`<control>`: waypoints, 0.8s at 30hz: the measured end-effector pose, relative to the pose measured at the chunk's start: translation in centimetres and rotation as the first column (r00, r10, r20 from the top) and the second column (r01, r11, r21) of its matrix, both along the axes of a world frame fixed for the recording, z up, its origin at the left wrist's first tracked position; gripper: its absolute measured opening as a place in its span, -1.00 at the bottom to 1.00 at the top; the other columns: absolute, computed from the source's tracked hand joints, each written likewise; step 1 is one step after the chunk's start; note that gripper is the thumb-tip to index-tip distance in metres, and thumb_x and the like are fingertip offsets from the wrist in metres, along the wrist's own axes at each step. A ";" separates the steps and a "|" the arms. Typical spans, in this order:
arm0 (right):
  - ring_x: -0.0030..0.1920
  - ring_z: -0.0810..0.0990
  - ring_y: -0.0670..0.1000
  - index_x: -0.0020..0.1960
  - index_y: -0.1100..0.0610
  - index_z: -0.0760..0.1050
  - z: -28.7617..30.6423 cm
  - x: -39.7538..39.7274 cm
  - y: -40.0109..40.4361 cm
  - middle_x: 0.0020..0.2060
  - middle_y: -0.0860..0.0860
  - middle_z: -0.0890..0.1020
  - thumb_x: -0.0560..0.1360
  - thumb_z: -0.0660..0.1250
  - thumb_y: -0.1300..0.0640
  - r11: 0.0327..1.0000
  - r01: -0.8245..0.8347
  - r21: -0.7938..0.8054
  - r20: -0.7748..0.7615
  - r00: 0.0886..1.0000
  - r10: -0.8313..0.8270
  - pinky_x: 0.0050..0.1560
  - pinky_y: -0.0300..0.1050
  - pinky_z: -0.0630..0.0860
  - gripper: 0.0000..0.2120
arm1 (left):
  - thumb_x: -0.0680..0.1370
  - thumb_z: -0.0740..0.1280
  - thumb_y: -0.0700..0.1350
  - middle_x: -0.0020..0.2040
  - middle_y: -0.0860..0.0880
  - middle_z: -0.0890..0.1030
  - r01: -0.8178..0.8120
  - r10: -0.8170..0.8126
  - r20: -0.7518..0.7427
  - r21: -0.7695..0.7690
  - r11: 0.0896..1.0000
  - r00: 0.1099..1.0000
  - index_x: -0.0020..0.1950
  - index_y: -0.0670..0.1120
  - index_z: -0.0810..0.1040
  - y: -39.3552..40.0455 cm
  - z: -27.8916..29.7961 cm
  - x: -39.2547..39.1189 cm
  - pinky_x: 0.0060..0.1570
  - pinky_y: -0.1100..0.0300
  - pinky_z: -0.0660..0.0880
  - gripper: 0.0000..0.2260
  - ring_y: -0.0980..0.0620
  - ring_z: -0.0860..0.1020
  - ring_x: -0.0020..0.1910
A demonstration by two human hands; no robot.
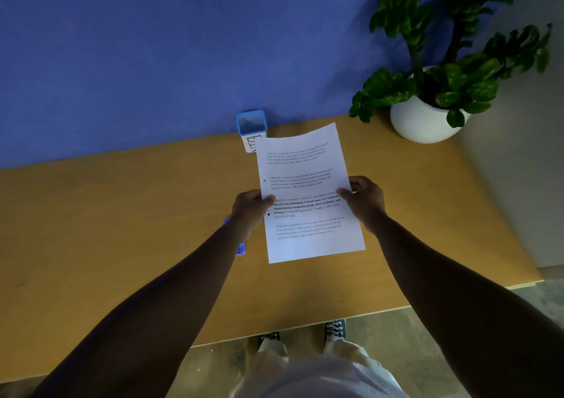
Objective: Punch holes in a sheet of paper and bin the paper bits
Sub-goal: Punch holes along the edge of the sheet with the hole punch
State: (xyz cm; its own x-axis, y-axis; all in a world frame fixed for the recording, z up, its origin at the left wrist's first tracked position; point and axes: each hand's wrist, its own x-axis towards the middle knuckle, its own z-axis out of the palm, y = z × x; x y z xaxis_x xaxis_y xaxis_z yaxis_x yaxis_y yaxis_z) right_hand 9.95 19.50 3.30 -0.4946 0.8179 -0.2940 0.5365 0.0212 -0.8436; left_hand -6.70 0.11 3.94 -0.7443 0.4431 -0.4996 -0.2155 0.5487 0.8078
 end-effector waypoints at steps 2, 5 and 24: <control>-0.06 0.64 0.02 0.14 0.11 0.56 -0.2 0.1 0.7 0.04 0.01 0.67 0.47 0.42 0.13 1.000 0.014 0.001 0.019 1.000 -0.014 -0.13 -0.11 0.58 -0.75 | 0.56 0.41 -0.13 -0.01 -0.10 0.71 0.018 -0.018 0.046 -0.017 1.000 0.999 0.15 -0.16 0.67 0.9 -0.6 0.0 -0.18 0.19 0.50 -0.80 -0.02 0.59 -0.19; -0.07 0.62 0.01 0.14 0.12 0.57 -0.6 0.4 2.0 0.02 0.00 0.67 0.49 0.38 0.15 0.999 0.037 0.005 0.056 0.998 -0.037 -0.15 -0.18 0.49 -0.77 | 0.55 0.41 -0.17 0.01 -0.21 0.70 0.021 -0.018 0.079 -0.035 0.999 0.997 0.08 -0.21 0.67 2.3 -1.5 0.0 -0.18 0.15 0.46 -0.84 -0.06 0.55 -0.23; -0.30 0.47 -0.21 0.12 0.05 0.65 -3.3 -0.8 12.1 -0.10 -0.05 0.61 0.50 0.28 0.19 0.972 0.234 0.004 0.099 0.967 -0.233 -0.61 -0.52 0.26 -0.74 | 0.59 0.37 -0.21 0.01 -0.05 0.67 -0.071 0.077 0.325 -0.030 0.997 0.943 0.08 -0.07 0.60 13.6 -4.1 -1.6 -0.32 0.30 0.54 -0.90 0.08 0.64 -0.10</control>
State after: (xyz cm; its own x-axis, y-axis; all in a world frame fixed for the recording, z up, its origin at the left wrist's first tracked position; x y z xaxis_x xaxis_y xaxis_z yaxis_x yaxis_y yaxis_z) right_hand 9.11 31.59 0.02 -0.2588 0.9049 -0.3380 0.6057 -0.1205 -0.7865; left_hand -8.33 13.73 -0.17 -0.5703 0.3816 -0.7274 -0.5059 0.5346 0.6770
